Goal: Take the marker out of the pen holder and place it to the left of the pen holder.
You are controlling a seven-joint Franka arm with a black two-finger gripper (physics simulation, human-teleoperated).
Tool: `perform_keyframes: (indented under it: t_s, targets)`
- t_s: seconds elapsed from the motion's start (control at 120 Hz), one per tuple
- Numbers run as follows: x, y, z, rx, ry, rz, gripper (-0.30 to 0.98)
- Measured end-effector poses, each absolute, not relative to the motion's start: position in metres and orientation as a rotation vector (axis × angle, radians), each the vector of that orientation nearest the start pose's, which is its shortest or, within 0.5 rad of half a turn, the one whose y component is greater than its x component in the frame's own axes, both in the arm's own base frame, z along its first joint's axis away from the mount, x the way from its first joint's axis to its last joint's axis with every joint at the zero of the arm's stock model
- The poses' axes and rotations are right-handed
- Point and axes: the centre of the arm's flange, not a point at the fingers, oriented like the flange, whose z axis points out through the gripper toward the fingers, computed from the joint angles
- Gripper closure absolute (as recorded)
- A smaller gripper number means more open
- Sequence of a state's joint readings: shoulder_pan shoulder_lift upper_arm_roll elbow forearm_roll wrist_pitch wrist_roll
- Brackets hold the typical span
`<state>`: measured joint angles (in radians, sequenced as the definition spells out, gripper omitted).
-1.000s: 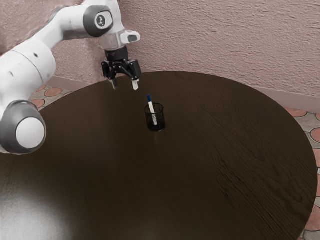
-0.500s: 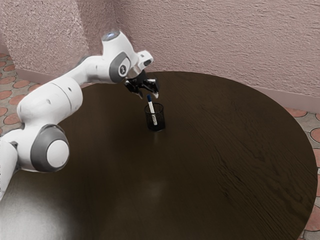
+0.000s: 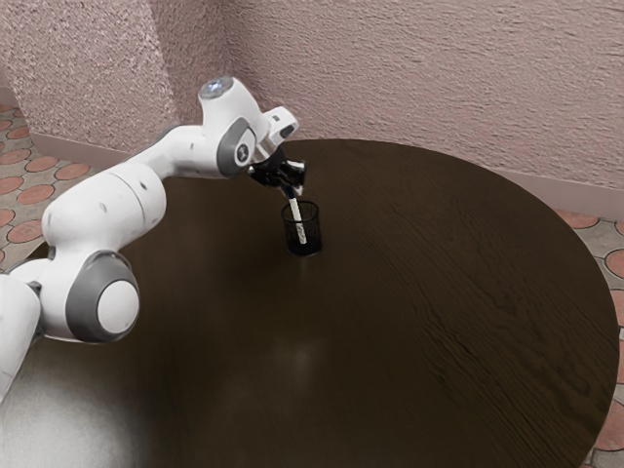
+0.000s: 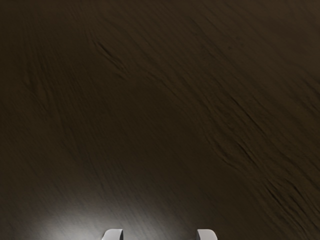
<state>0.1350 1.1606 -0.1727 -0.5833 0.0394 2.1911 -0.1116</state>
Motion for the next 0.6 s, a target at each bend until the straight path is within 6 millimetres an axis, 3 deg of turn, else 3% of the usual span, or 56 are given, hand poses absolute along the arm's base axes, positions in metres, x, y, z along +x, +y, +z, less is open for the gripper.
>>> perform_keyframes:
  t_s: [0.4,0.5,0.6]
  targets:
    - [0.841,0.059,0.336,-3.169,-0.352,-0.764,0.73]
    - [0.841,0.060,0.345,-3.160,-0.362,-0.777,0.75]
    - [0.838,0.059,0.370,-3.148,-0.362,-0.796,0.76]
